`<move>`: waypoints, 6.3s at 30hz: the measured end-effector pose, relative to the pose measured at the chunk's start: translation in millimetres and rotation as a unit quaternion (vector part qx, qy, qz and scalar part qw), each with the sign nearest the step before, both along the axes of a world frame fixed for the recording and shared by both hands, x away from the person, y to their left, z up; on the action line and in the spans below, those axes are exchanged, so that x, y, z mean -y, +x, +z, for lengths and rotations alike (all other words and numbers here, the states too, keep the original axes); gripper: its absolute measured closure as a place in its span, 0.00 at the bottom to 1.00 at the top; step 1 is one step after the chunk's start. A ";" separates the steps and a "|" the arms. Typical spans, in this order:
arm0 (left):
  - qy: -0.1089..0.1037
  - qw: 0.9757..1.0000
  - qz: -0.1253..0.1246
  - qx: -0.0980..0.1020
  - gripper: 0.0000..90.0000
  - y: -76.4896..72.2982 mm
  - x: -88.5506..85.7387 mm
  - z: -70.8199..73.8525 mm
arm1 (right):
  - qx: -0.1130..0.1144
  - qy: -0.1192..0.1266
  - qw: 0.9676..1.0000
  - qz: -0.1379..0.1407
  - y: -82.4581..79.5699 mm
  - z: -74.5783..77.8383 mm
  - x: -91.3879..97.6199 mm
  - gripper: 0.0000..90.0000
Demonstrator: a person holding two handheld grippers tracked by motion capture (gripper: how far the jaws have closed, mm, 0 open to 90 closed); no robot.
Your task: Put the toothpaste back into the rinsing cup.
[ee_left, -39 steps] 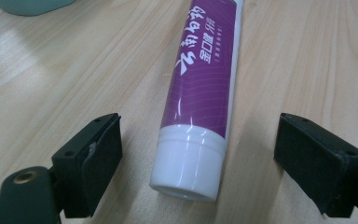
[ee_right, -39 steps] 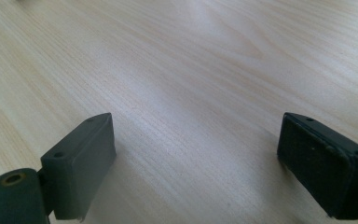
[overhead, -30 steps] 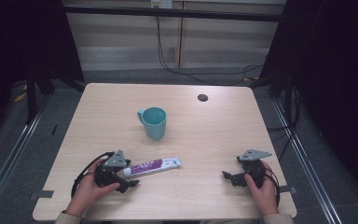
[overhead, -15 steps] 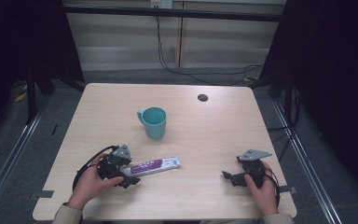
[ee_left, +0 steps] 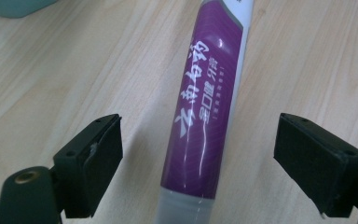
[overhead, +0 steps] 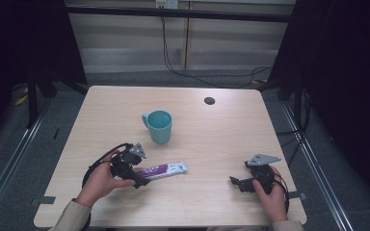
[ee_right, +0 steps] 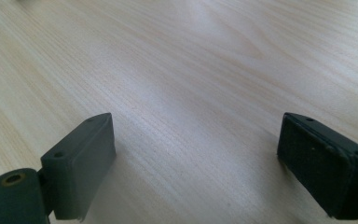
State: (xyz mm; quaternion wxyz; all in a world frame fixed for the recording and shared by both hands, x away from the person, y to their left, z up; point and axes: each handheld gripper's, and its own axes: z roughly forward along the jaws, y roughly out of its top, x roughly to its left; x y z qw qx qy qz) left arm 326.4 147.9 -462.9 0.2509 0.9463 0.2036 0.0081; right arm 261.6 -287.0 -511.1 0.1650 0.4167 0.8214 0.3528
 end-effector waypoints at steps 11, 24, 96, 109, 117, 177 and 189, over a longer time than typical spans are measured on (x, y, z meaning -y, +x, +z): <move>0.034 0.999 -0.014 -0.002 0.23 8.6 19.9 2.9 | 0.000 0.000 1.000 0.000 0.0 0.0 0.0 0.12; 0.073 0.997 -0.036 -0.004 0.29 14.7 42.4 0.5 | 0.000 0.000 1.000 0.000 0.0 0.0 0.0 0.12; 0.134 0.985 -0.104 -0.020 0.69 21.7 95.8 -3.7 | -0.001 0.000 1.000 0.000 -0.2 0.0 0.0 0.12; 0.056 0.995 -0.071 -0.029 0.86 17.4 77.6 7.0 | 0.000 0.000 1.000 0.000 0.1 0.0 0.0 0.12; -0.011 0.999 -0.045 -0.007 0.86 19.7 65.0 26.6 | 0.000 0.000 1.000 0.000 0.1 0.0 0.0 0.12; -0.230 0.963 0.097 0.097 0.86 43.7 28.2 78.5 | 0.000 0.000 1.000 0.000 0.1 0.0 0.0 0.12; -0.243 0.957 0.115 0.109 0.86 48.8 26.0 84.3 | 0.000 0.000 1.000 0.000 0.0 0.0 0.0 0.12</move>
